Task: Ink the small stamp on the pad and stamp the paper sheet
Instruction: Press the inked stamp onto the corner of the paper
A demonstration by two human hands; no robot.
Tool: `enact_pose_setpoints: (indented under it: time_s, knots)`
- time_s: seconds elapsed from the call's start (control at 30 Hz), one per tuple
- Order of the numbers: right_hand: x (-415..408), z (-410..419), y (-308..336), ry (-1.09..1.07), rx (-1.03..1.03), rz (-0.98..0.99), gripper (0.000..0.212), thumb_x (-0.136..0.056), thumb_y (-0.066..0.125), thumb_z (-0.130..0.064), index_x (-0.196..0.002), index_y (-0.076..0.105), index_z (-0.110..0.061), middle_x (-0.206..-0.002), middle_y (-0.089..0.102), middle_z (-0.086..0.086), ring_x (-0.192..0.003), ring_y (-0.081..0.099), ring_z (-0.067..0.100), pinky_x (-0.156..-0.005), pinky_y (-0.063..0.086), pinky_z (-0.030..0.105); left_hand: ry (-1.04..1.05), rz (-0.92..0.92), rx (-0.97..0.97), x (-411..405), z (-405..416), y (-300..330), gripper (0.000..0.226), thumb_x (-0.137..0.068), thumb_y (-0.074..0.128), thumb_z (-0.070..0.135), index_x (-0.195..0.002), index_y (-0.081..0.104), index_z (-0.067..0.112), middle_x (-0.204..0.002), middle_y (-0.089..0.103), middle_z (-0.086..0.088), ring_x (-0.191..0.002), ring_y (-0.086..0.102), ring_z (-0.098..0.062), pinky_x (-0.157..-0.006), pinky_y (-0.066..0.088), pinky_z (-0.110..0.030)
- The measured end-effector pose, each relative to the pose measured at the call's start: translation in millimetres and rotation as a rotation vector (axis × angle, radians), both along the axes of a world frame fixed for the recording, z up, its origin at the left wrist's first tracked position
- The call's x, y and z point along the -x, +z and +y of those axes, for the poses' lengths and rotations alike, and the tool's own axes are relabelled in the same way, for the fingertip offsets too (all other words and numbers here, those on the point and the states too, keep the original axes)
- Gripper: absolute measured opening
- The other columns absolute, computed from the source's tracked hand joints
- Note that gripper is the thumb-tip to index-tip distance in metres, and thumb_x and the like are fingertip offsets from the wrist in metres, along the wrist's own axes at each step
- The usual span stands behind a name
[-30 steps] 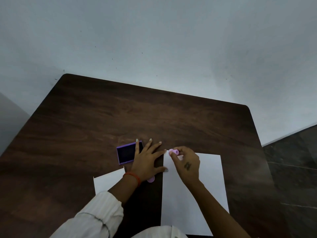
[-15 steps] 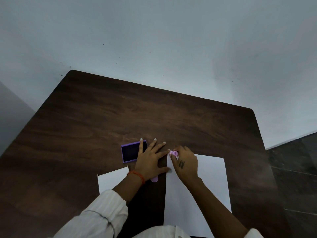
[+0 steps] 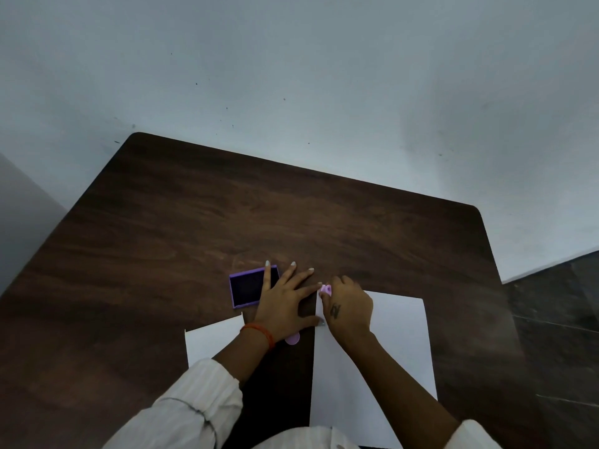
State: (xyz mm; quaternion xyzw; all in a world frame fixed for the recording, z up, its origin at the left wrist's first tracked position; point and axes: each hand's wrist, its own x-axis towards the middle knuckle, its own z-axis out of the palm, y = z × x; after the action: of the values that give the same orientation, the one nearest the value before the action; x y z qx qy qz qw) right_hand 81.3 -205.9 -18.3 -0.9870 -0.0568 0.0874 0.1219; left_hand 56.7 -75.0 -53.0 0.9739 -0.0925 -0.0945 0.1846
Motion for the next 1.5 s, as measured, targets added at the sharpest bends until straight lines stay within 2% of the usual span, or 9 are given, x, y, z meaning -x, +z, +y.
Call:
enact_pose_setpoints:
  time_s: [0.1, 0.53, 0.73, 0.87, 1.03, 1.13, 1.23, 1.4, 1.5]
  knots:
    - [0, 1, -3, 0.051, 0.080, -0.087, 0.029, -0.092, 0.047, -0.034, -0.102, 0.061, -0.010, -0.108, 0.066, 0.009, -0.104, 0.055, 0.025, -0.088, 0.041, 0.035, 0.003, -0.008, -0.001, 0, 0, -1, 0.071, -0.073, 0.054, 0.064, -0.136, 0.031, 0.041, -0.156, 0.017, 0.007, -0.145, -0.001, -0.022, -0.101, -0.028, -0.055]
    - [1, 4, -9, 0.095, -0.055, -0.030, 0.025, -0.090, 0.052, -0.022, -0.107, 0.057, -0.003, -0.111, 0.061, 0.016, -0.099, 0.058, 0.026, -0.082, 0.047, 0.029, 0.009, -0.043, 0.016, -1, 1, -8, 0.067, -0.072, 0.050, 0.067, -0.133, 0.036, 0.042, -0.155, 0.021, 0.008, -0.145, 0.002, -0.022, -0.102, -0.029, -0.054]
    - [0, -1, -11, 0.156, -0.089, -0.074, 0.024, -0.089, 0.054, -0.018, -0.103, 0.060, 0.001, -0.106, 0.064, 0.019, -0.094, 0.060, 0.029, -0.080, 0.048, 0.030, 0.015, -0.052, 0.031, -1, 0, -9, 0.069, -0.072, 0.049, 0.068, -0.134, 0.035, 0.041, -0.155, 0.021, 0.008, -0.145, 0.000, -0.021, -0.097, -0.039, -0.045]
    - [0, -4, -12, 0.235, -0.077, -0.091, 0.020, -0.088, 0.057, -0.014, -0.096, 0.063, 0.002, -0.097, 0.066, 0.021, -0.086, 0.061, 0.030, -0.073, 0.046, 0.028, 0.010, -0.029, 0.013, -1, 0, -8, 0.070, -0.073, 0.050, 0.068, -0.135, 0.033, 0.041, -0.156, 0.019, 0.008, -0.145, -0.001, -0.021, -0.101, -0.031, -0.052]
    - [-2, -7, -12, 0.292, -0.085, -0.148, 0.009, -0.074, 0.072, -0.006, -0.076, 0.066, 0.000, -0.073, 0.068, 0.017, -0.064, 0.064, 0.028, -0.057, 0.049, 0.027, 0.010, -0.019, 0.015, -1, 0, -8, 0.071, -0.073, 0.051, 0.067, -0.135, 0.032, 0.041, -0.156, 0.018, 0.008, -0.145, -0.002, -0.021, -0.102, -0.029, -0.053]
    - [-7, -12, -11, 0.381, -0.053, -0.132, 0.014, -0.071, 0.074, -0.008, -0.080, 0.066, -0.001, -0.079, 0.069, 0.016, -0.072, 0.065, 0.029, -0.064, 0.053, 0.030, 0.009, -0.018, 0.024, -1, 0, -9, 0.073, -0.072, 0.052, 0.067, -0.136, 0.031, 0.040, -0.156, 0.018, 0.007, -0.145, -0.002, -0.022, -0.103, -0.028, -0.053]
    - [-5, -12, -15, 0.369, -0.048, -0.139, 0.021, -0.065, 0.079, -0.007, -0.079, 0.066, 0.000, -0.078, 0.069, 0.019, -0.070, 0.065, 0.031, -0.061, 0.054, 0.033, 0.013, -0.023, 0.021, -1, 0, -10, 0.072, -0.072, 0.053, 0.066, -0.136, 0.031, 0.040, -0.156, 0.018, 0.008, -0.145, -0.002, -0.021, -0.104, -0.027, -0.054]
    - [-5, -12, -17, 0.350, -0.076, -0.119, 0.018, -0.079, 0.066, -0.013, -0.092, 0.063, -0.001, -0.096, 0.066, 0.019, -0.087, 0.061, 0.030, -0.076, 0.050, 0.033, 0.013, -0.034, 0.031, -1, 0, -10, 0.072, -0.072, 0.054, 0.065, -0.135, 0.033, 0.040, -0.156, 0.019, 0.007, -0.145, 0.000, -0.022, -0.103, -0.028, -0.054]
    - [-7, -14, -15, 0.321, -0.104, -0.087, 0.017, -0.084, 0.060, -0.018, -0.094, 0.062, -0.003, -0.098, 0.065, 0.015, -0.088, 0.060, 0.025, -0.074, 0.044, 0.027, 0.002, -0.030, 0.019, -1, 0, -7, 0.073, -0.071, 0.052, 0.068, -0.136, 0.033, 0.039, -0.155, 0.020, 0.006, -0.145, 0.001, -0.023, -0.102, -0.028, -0.054]
